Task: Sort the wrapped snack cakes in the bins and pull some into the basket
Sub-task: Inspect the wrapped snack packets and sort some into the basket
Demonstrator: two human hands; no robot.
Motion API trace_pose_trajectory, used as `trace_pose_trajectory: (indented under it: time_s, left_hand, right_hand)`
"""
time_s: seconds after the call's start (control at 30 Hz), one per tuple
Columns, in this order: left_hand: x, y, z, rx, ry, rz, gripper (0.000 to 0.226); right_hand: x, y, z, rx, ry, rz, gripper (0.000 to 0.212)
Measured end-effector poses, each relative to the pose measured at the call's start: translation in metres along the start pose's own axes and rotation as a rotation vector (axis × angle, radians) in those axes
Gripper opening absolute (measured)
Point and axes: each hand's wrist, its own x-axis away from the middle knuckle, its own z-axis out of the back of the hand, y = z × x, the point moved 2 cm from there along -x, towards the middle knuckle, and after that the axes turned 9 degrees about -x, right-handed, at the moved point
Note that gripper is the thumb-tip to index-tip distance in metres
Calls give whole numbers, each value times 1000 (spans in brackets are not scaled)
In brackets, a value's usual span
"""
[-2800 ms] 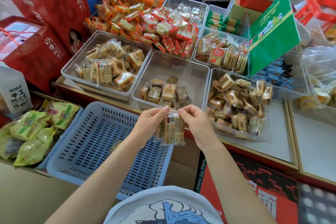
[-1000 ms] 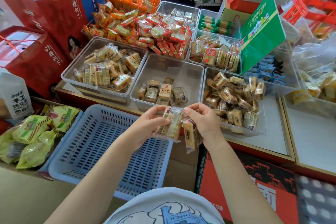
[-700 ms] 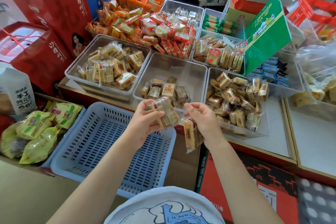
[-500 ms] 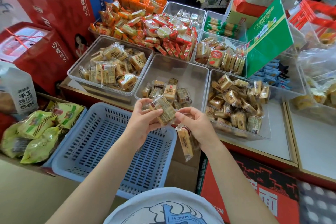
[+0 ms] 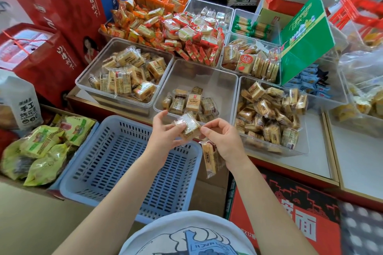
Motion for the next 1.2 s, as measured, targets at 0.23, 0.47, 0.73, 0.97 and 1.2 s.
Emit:
trace_pose_trajectory:
  time_s: [0.23, 0.47, 0.73, 0.97, 1.2]
  left_hand:
    - [5, -1, -4, -650, -262, -347, 51]
    - [10, 3, -13, -417, -223, -298, 32]
    - [10, -3, -27, -299, -334, -39, 22]
    - [5, -8, -40, -451, -339, -9, 59]
    - [-16, -12, -36, -16, -165, 181, 38]
  right_hand:
    - [-2, 3, 7, 72, 88, -10, 10]
    - [-2, 1, 9, 32, 125, -46, 14]
    - [-13, 5, 17, -70, 228, -168, 42]
    - [-26, 11, 7, -149, 146, -312, 50]
    - [-29, 22, 1, -235, -202, -361, 62]
